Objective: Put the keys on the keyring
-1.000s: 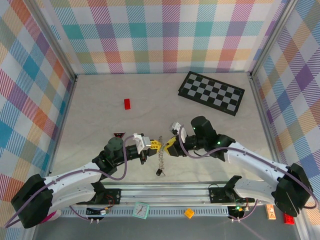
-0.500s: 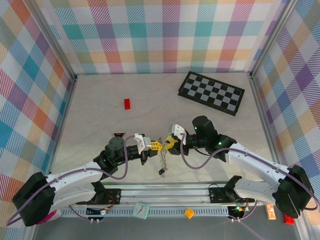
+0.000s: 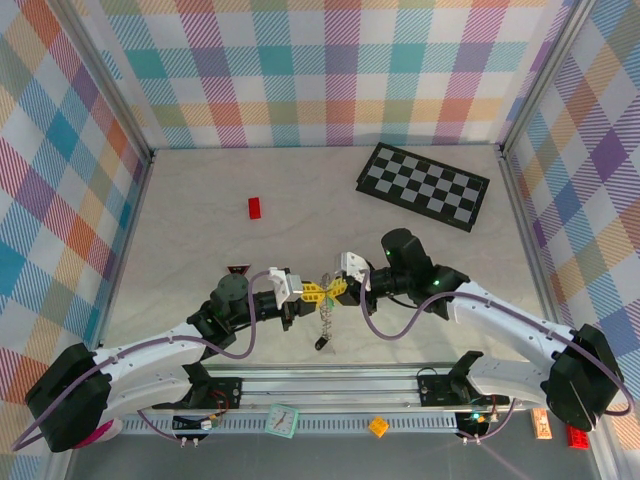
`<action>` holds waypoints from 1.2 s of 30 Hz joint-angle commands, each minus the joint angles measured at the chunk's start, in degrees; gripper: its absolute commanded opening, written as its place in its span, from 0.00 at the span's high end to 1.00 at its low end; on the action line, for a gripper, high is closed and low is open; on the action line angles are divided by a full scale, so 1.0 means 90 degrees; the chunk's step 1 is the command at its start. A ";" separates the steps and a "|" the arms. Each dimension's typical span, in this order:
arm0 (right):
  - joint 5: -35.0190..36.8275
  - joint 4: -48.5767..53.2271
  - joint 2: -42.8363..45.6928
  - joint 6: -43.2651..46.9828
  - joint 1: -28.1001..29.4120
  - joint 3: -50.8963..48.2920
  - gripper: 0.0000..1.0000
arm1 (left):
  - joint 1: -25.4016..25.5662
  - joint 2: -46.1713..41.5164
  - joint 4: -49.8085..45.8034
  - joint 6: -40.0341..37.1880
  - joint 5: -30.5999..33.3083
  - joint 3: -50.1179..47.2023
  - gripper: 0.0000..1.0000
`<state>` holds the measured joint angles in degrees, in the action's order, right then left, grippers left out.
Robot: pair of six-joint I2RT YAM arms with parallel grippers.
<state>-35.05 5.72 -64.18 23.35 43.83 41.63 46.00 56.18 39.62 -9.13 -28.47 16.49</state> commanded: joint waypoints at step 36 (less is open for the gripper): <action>-0.0151 0.1875 -0.0391 0.1066 -0.0173 0.1414 0.70 | 0.0049 -0.0330 -0.1986 -0.0797 -0.0078 0.0960 1.00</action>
<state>-28.80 30.15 -70.32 39.33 44.45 57.47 46.04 55.22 14.61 -17.39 -27.90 26.81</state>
